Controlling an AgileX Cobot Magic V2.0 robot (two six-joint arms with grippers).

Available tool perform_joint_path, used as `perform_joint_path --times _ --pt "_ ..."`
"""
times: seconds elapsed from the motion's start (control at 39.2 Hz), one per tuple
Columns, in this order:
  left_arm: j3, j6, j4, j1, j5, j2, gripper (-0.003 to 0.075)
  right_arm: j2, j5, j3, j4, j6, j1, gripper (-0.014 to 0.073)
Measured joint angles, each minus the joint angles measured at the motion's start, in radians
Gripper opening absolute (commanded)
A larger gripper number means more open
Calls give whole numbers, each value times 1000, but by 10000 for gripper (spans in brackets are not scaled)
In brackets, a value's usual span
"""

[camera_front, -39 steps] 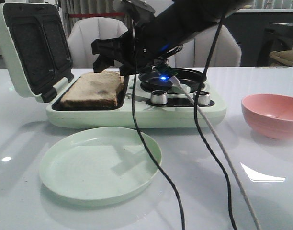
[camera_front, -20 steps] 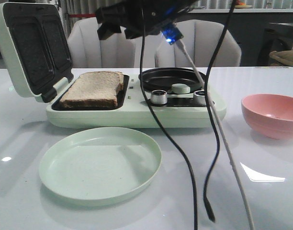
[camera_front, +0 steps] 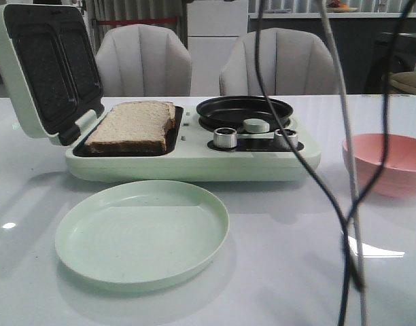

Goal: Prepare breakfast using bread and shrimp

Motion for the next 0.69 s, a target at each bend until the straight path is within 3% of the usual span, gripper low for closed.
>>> perform_joint_path --times 0.2,0.33,0.69 --pt "0 0 0 0 0 0 585 -78 170 0 -320 342 -58 482" --pt "0 0 0 0 0 0 585 -127 222 34 -412 513 -119 405" --pt "0 0 0 0 0 0 585 -396 164 342 -436 579 -198 403"
